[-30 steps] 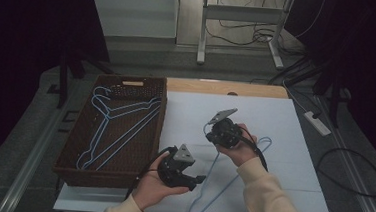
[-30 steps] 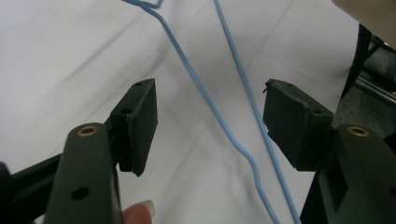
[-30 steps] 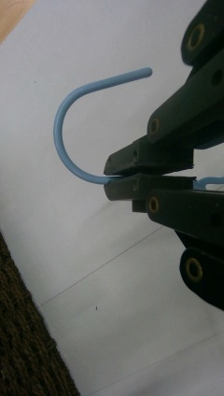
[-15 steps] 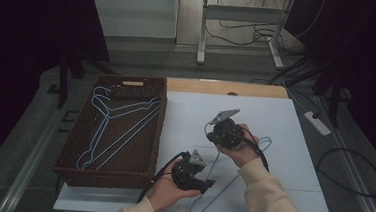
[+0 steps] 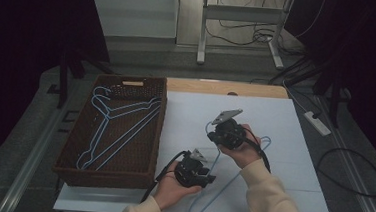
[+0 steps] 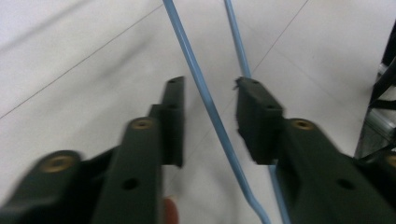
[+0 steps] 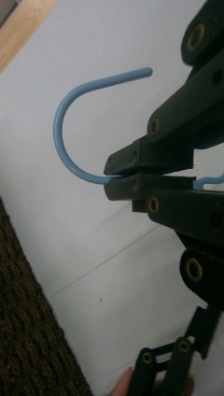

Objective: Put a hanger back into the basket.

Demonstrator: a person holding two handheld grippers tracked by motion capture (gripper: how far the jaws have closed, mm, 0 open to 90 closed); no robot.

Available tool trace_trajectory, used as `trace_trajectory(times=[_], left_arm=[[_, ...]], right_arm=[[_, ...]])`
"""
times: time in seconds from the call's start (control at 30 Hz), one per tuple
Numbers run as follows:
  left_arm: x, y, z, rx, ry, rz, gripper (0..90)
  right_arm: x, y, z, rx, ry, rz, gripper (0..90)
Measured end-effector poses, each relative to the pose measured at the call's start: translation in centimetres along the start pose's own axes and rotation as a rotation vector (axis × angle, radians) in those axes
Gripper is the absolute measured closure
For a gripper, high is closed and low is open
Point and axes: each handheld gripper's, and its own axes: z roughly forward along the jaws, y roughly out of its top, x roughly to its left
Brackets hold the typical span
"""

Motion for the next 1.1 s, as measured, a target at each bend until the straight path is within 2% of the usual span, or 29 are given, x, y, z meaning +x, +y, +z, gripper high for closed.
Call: trace_trajectory(times=[0.07,0.13,0.37,0.43,0.5,0.57,0.6,0.63,0.67,0.73,0.77,0.8,0.93,0.97,1.0,1.07,1.1], left_arm=[[0.2,0.0,-0.1,-0.005,-0.003,-0.011,75.9],[0.4,0.1,-0.3,-0.011,-0.011,-0.031,78.7],[0.3,0.2,-0.6,-0.017,0.002,-0.058,81.5],[0.2,0.2,-0.7,-0.019,0.019,-0.063,82.8],[0.2,0.2,-0.8,-0.028,0.014,-0.074,84.2],[0.2,0.2,-0.9,-0.033,0.019,-0.076,85.5],[0.1,0.2,-1.0,-0.037,0.020,-0.078,86.3],[0.1,0.2,-1.0,-0.041,0.019,-0.079,86.3],[0.1,0.2,-1.0,-0.045,0.016,-0.080,86.7],[0.1,0.2,-1.2,-0.051,0.014,-0.079,86.9],[0.1,0.2,-1.3,-0.063,0.014,-0.075,87.2],[0.1,0.2,-1.3,-0.063,0.014,-0.075,87.3],[0.1,0.2,-1.6,-0.077,-0.002,-0.087,87.3],[0.1,0.2,-1.7,-0.082,-0.007,-0.093,87.3],[0.2,0.2,-1.8,-0.088,-0.012,-0.094,87.3],[0.2,0.2,-2.1,-0.101,-0.038,-0.113,87.4],[0.2,0.3,-2.3,-0.106,-0.043,-0.115,87.4]], right_arm=[[0.0,0.0,-0.2,-0.010,0.000,0.006,86.9],[-0.2,-0.1,-0.6,-0.028,0.000,0.012,86.8],[-0.4,-0.4,-1.2,-0.058,0.002,0.029,85.9],[-0.5,-0.6,-1.6,-0.078,0.011,0.031,79.2],[-0.6,-0.9,-2.0,-0.099,0.013,0.036,72.0],[-0.9,-1.5,-2.9,-0.143,0.018,0.058,62.1],[-1.1,-2.3,-3.9,-0.184,0.022,0.082,55.5],[-1.1,-2.3,-3.9,-0.184,0.022,0.082,55.5],[-1.1,-3.3,-4.8,-0.214,0.018,0.099,50.7],[-1.1,-3.9,-5.2,-0.230,0.016,0.110,48.9],[-1.2,-5.4,-5.9,-0.262,0.019,0.139,45.4],[-1.2,-5.4,-5.9,-0.262,0.019,0.139,45.4],[-1.0,-8.3,-7.2,-0.315,0.004,0.192,42.1],[-0.9,-9.6,-7.7,-0.333,0.000,0.210,41.7],[-0.9,-9.6,-7.7,-0.333,0.000,0.210,41.7],[-0.5,-11.3,-8.3,-0.355,-0.002,0.224,41.5],[-0.5,-11.3,-8.3,-0.355,-0.002,0.224,41.5]])
